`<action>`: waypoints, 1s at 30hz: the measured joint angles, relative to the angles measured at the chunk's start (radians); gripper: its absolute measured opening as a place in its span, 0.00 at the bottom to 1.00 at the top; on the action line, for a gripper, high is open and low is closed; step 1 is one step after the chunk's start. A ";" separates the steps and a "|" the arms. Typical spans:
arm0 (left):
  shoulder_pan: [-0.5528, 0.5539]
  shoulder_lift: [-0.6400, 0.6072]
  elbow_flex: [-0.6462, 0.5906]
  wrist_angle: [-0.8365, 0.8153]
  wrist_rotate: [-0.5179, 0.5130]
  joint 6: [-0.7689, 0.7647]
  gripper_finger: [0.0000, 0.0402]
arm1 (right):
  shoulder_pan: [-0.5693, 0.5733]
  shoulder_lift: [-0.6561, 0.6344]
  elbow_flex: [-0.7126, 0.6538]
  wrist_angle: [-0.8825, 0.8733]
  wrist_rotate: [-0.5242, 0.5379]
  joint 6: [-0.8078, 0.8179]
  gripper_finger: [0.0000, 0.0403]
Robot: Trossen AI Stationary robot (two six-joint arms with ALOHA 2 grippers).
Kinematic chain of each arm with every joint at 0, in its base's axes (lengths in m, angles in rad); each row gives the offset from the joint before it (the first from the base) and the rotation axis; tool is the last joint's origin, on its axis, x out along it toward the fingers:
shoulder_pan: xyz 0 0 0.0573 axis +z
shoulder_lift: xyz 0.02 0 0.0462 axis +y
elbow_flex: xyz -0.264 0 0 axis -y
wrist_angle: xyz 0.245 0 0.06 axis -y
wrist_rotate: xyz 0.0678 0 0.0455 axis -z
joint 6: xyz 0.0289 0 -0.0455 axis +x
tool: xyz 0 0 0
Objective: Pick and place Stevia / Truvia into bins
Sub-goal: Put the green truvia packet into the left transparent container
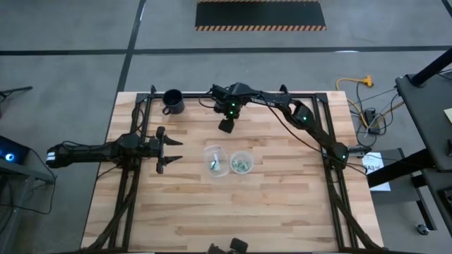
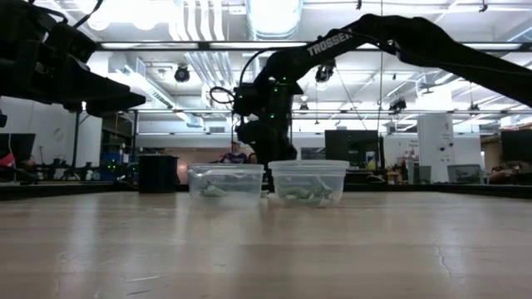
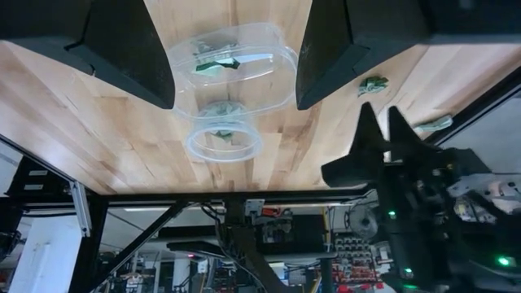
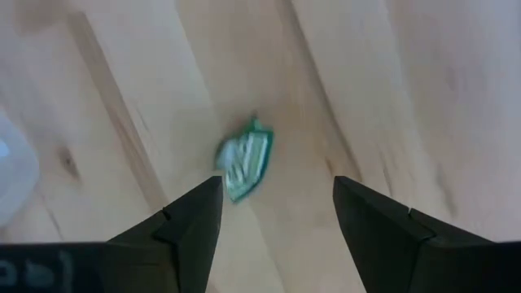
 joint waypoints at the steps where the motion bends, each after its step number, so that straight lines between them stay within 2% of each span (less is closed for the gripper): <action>1: 0.000 0.000 0.000 0.000 0.001 0.000 0.60 | 0.002 0.005 0.016 0.000 0.000 -0.019 0.56; 6: 0.000 -0.001 0.000 0.001 0.001 0.000 0.60 | 0.004 0.026 0.064 -0.051 -0.005 -0.097 0.56; 20: 0.000 -0.001 0.000 0.000 0.001 0.000 0.60 | 0.004 0.030 0.069 -0.067 -0.004 -0.133 0.56; 30: 0.000 -0.001 0.000 0.000 0.001 0.000 0.60 | 0.002 0.030 0.068 -0.052 -0.004 0.064 0.56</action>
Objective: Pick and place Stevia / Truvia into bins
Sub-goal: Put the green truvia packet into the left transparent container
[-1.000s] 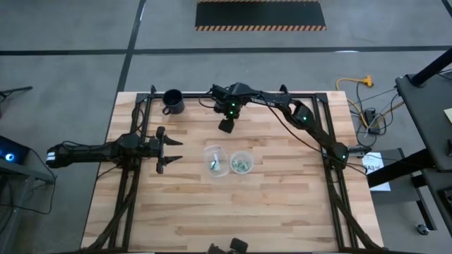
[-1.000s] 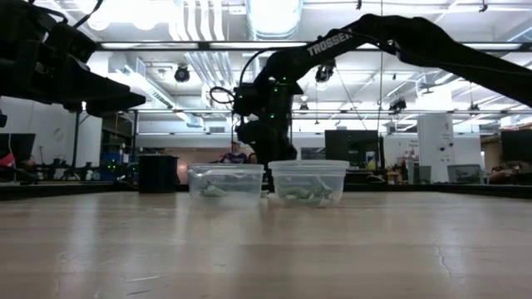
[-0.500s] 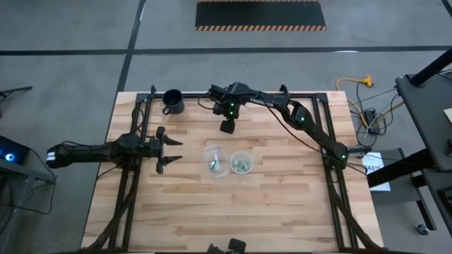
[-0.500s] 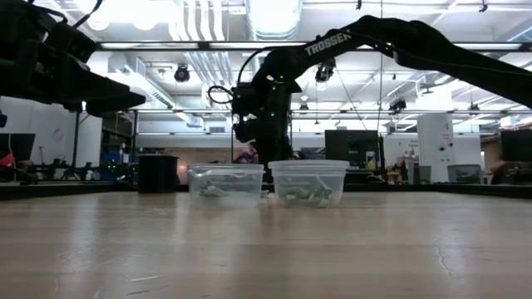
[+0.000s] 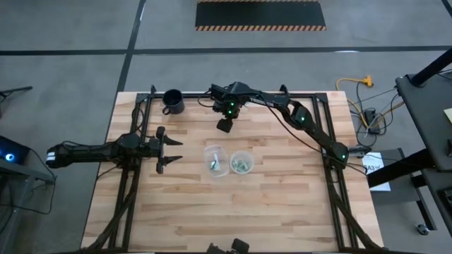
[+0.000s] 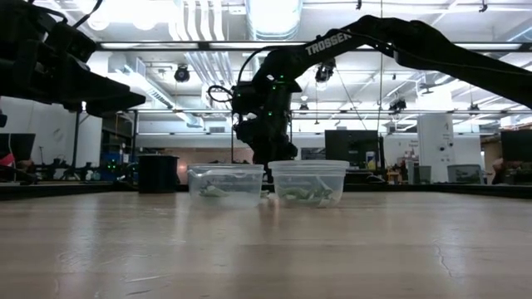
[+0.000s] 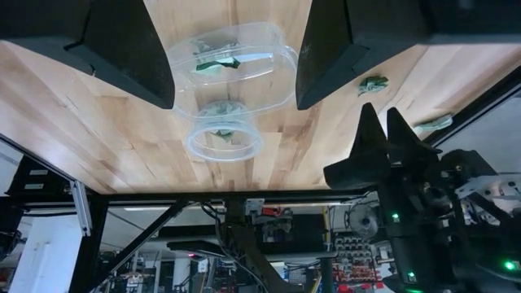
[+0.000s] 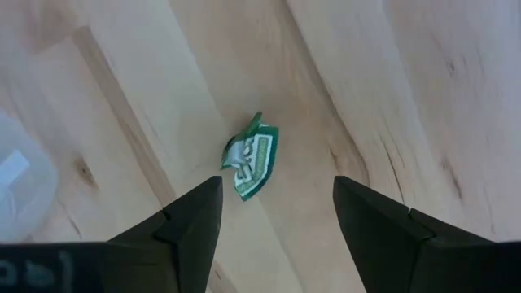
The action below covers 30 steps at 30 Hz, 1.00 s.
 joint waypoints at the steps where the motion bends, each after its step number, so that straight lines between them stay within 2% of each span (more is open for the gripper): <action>1: 0.000 0.000 0.000 0.000 0.000 0.000 0.60 | 0.001 0.000 0.000 -0.001 0.000 0.002 0.56; 5: 0.000 0.000 0.000 0.000 0.000 0.000 0.60 | 0.011 0.000 0.000 -0.005 0.001 -0.069 0.56; 11: 0.000 0.000 0.000 0.000 0.000 0.000 0.60 | -0.006 -0.004 0.000 0.011 0.084 -0.133 0.56; 17: 0.000 0.000 0.000 0.000 0.000 0.000 0.60 | -0.074 -0.023 0.000 0.083 -0.021 -0.175 0.55; 26: 0.000 0.000 0.000 0.000 0.000 0.000 0.60 | -0.144 -0.027 -0.023 0.082 -0.027 -0.215 0.56; 30: 0.000 0.000 0.000 0.000 0.000 0.000 0.60 | -0.161 -0.027 -0.050 0.112 -0.084 -0.233 0.56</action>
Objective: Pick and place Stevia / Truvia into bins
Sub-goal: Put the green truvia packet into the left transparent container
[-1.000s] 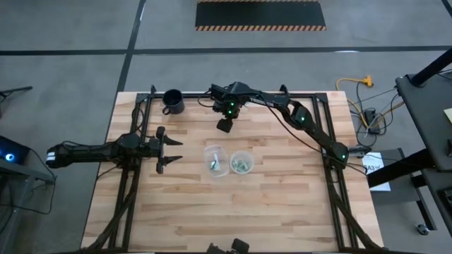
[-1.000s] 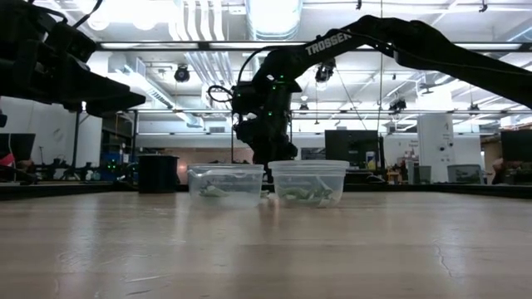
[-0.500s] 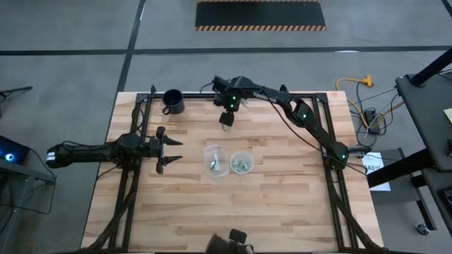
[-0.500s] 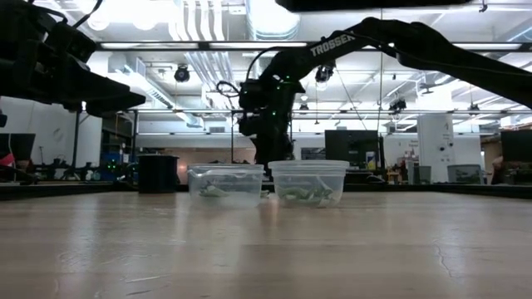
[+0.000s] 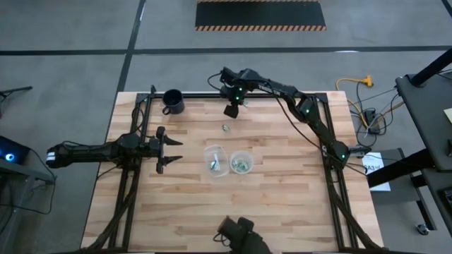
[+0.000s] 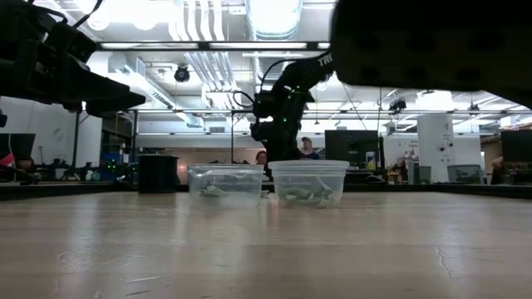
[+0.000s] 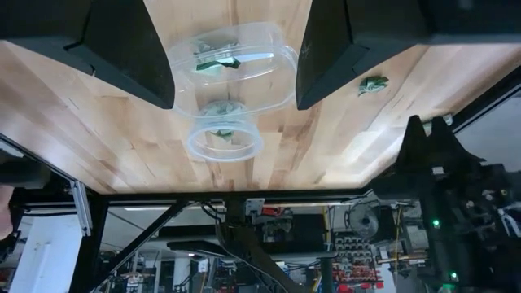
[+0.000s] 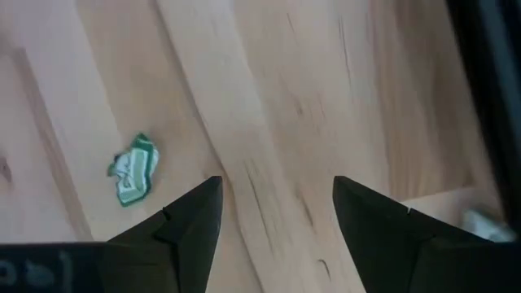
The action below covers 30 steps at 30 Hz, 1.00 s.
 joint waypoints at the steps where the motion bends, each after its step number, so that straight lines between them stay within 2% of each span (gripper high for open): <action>1: 0.000 0.000 0.000 0.000 0.000 0.000 0.60 | -0.004 0.000 -0.010 0.002 -0.013 -0.002 0.56; 5: 0.000 0.000 0.000 0.000 0.000 0.000 0.60 | -0.012 -0.023 -0.092 0.007 -0.013 -0.004 0.55; 8: 0.000 0.000 0.000 0.000 0.000 0.000 0.60 | -0.014 -0.097 -0.232 0.093 -0.016 -0.005 0.55; 13: 0.000 0.000 0.000 0.000 0.000 0.000 0.60 | -0.030 -0.326 -0.573 0.446 -0.017 0.057 0.56; 16: 0.000 0.000 0.000 0.000 0.000 0.000 0.60 | -0.032 -0.419 -0.711 0.617 0.007 0.059 0.56; 21: 0.000 0.000 0.000 0.000 0.000 0.000 0.60 | -0.035 -0.452 -0.765 0.638 0.062 0.052 0.56; 30: 0.000 0.000 0.000 0.000 0.000 0.000 0.60 | -0.128 -0.406 -0.772 0.686 0.061 0.047 0.56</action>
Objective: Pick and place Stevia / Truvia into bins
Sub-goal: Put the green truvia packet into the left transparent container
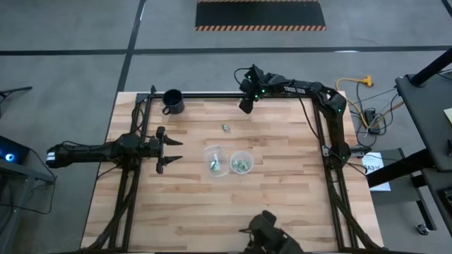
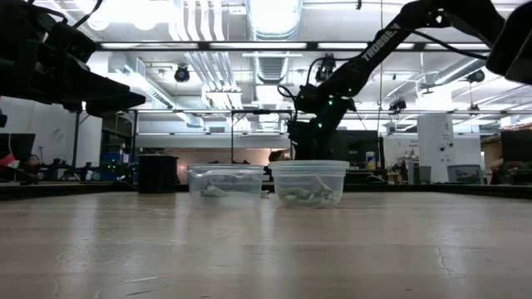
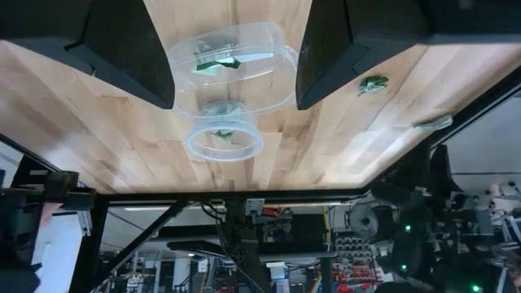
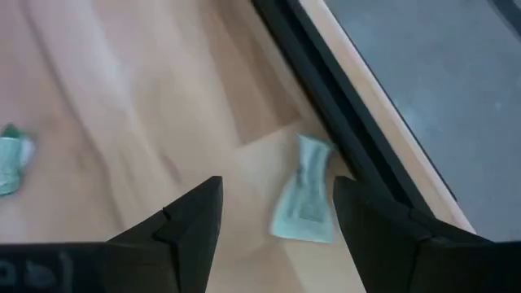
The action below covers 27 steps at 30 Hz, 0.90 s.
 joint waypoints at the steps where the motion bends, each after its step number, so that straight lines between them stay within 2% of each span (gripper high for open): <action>1: 0.000 0.000 0.000 0.000 0.000 0.000 0.60 | -0.006 0.005 0.000 0.002 -0.001 -0.001 0.56; 12: 0.000 0.000 0.000 0.000 0.000 0.000 0.60 | -0.027 0.076 0.002 0.048 -0.031 -0.027 0.56; 20: 0.000 0.000 0.000 0.000 0.000 0.000 0.60 | -0.038 0.133 0.073 0.006 -0.011 -0.011 0.53; 23: 0.000 0.000 0.000 0.000 0.000 0.000 0.60 | -0.041 0.149 0.111 -0.048 0.000 -0.014 0.43; 25: 0.000 0.000 0.000 0.000 0.000 0.000 0.60 | -0.045 0.158 0.127 -0.083 0.004 -0.034 0.30; 27: 0.000 0.000 0.000 0.000 0.000 0.000 0.60 | -0.047 0.164 0.139 -0.126 0.005 -0.066 0.14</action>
